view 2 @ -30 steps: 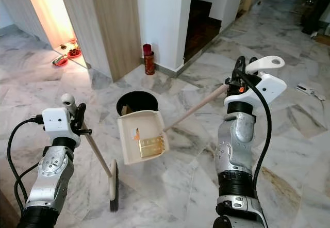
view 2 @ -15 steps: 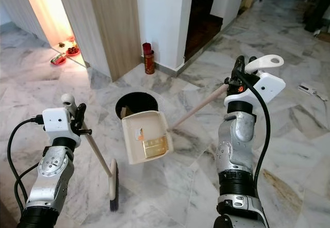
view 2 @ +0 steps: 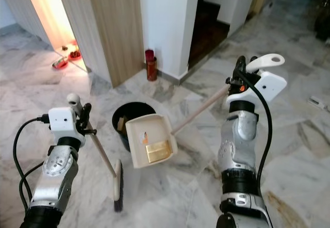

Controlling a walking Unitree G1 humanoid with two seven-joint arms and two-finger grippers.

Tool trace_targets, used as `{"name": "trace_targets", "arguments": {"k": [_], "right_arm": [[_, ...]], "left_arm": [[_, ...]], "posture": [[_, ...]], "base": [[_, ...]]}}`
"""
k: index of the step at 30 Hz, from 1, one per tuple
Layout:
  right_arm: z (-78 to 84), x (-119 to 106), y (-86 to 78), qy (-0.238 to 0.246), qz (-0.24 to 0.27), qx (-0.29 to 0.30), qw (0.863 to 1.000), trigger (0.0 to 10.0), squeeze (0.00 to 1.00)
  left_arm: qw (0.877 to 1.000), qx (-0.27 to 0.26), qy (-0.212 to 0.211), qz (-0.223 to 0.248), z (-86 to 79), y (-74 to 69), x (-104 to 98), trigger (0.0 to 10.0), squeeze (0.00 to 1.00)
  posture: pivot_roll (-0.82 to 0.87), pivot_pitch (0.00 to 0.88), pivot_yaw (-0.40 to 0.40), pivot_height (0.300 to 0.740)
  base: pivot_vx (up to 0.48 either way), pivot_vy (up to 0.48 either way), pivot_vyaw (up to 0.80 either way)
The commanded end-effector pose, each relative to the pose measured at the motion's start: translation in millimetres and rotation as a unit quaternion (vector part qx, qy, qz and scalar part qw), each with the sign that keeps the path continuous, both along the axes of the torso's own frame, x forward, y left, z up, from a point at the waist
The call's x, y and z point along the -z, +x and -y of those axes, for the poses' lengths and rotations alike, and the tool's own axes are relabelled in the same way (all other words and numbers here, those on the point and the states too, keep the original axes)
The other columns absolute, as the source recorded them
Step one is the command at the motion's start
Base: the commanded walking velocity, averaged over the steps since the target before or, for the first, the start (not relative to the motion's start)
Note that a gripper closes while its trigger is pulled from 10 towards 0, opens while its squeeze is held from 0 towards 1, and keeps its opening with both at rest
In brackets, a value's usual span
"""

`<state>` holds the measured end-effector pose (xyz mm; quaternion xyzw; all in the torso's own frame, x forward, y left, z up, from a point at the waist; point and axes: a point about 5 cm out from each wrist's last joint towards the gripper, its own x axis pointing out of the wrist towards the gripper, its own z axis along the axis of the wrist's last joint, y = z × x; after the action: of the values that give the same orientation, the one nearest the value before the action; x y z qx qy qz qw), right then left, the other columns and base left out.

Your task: Sweep floor

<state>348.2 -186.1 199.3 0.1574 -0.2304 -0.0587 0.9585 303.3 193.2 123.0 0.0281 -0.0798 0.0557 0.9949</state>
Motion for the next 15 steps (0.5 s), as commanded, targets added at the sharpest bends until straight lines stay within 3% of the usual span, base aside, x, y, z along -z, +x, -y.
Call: {"name": "trace_targets", "arguments": {"k": [1, 11, 15], "right_arm": [[4.3, -17.9, -1.7, 0.009, 0.041, 0.004, 0.999, 10.0, 0.00], [0.9, -16.1, 0.8, -0.007, 0.028, -0.006, 1.000, 10.0, 0.00], [0.0, -16.7, 0.0, -0.002, 0.032, -0.010, 0.999, 10.0, 0.00]], "left_arm": [[1.000, 0.005, 0.005, 0.021, 3.0, 2.8, -9.8, 10.0, 0.00], [1.000, 0.005, 0.005, 0.020, 3.3, 3.1, -9.8, 10.0, 0.00], [1.000, 0.006, 0.005, 0.020, 3.6, 3.1, -9.9, 10.0, 0.00]], "posture": [[0.00, 0.000, -0.001, 0.740], [0.00, 0.000, -0.004, 0.740], [0.00, 0.000, -0.005, 0.740]], "base": [[0.379, 0.000, 0.00], [0.379, 0.000, 0.51], [0.379, 0.000, 0.00]]}}
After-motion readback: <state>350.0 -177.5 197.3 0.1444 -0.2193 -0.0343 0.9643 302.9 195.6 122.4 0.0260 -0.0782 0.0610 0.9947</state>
